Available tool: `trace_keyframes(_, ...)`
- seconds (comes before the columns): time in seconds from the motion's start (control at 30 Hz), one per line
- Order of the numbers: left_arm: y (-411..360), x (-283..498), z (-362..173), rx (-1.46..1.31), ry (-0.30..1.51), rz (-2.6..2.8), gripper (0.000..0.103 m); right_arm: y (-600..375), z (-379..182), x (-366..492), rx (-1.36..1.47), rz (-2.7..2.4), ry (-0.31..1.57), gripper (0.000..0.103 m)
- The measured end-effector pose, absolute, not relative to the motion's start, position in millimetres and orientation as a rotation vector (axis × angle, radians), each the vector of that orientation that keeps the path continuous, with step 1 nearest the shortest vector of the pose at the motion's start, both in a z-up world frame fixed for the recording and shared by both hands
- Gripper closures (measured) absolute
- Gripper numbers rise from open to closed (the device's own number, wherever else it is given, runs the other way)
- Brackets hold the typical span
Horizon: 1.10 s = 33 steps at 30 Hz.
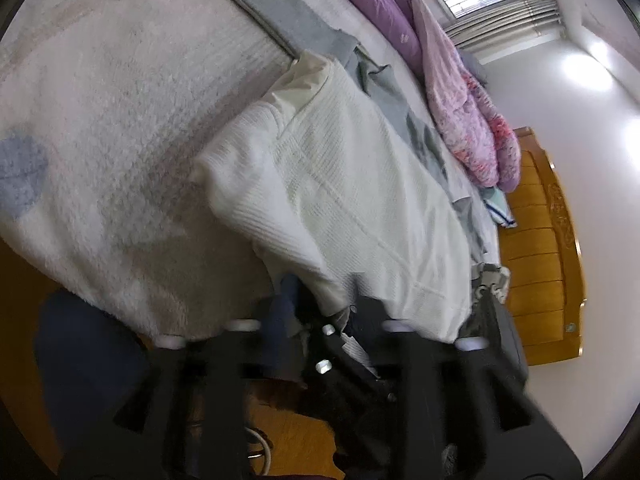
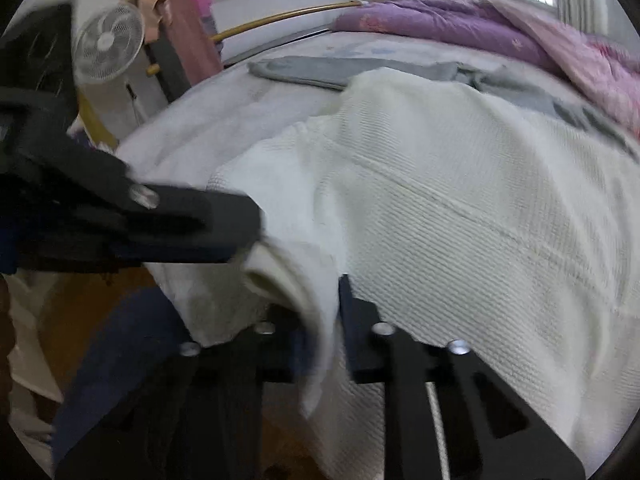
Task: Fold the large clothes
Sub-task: 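Grasp the jacket side edge with the left gripper and lift it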
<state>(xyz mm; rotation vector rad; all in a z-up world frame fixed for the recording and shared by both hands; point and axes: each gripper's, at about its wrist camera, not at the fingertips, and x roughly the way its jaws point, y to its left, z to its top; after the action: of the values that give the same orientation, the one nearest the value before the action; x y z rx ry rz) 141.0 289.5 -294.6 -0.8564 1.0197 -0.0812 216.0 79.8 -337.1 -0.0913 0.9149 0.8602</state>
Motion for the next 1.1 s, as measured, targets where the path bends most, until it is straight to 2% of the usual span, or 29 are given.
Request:
trace_keyframes(0.07, 297, 135, -284, -0.842, 0.994, -0.047, 0.025, 71, -332, 220, -0.023, 0.869, 0.927, 0.094)
trace_keyframes(0.2, 321, 138, -275, -0.917, 0.948, -0.023, 0.021, 52, -320, 225, 0.115, 0.884, 0.949, 0.094)
trace_keyframes(0.37, 318, 193, -290, -0.845, 1.086, 0.011, 0.020, 41, -311, 224, 0.166, 0.892, 0.954, 0.094)
trace_keyframes(0.43, 309, 212, -296, -0.849, 1.114, -0.015, 0.015, 38, -308, 221, 0.167, 0.892, 0.942, 0.094)
trace_keyframes(0.53, 291, 234, -311, -0.781, 1.201, 0.007, 0.015, 32, -303, 224, 0.200, 0.888, 0.937, 0.094)
trace_keyframes(0.57, 288, 238, -314, -0.786, 1.205, 0.004, 0.018, 29, -300, 225, 0.212, 0.887, 0.934, 0.094)
trace_keyframes(0.6, 286, 240, -315, -0.797, 1.200, 0.002, 0.035, 27, -299, 228, 0.224, 0.885, 0.932, 0.094)
trace_keyframes(0.67, 278, 245, -306, -0.802, 1.152, -0.022, 0.058, 18, -293, 231, 0.272, 0.882, 0.932, 0.094)
trace_keyframes(0.7, 269, 247, -293, -0.751, 1.121, -0.018, 0.065, 13, -292, 232, 0.291, 0.878, 0.932, 0.094)
trace_keyframes(0.77, 252, 251, -272, -0.673, 1.069, -0.041, 0.069, 0, -286, 234, 0.351, 0.871, 0.926, 0.094)
trace_keyframes(0.93, 175, 267, -217, -0.501, 0.980, -0.136, 0.069, -58, -260, 244, 0.536, 0.816, 0.863, 0.094)
trace_keyframes(1.1, 87, 289, -193, -0.378, 0.966, -0.255, 0.069, -129, -247, 248, 0.686, 0.709, 0.804, 0.094)
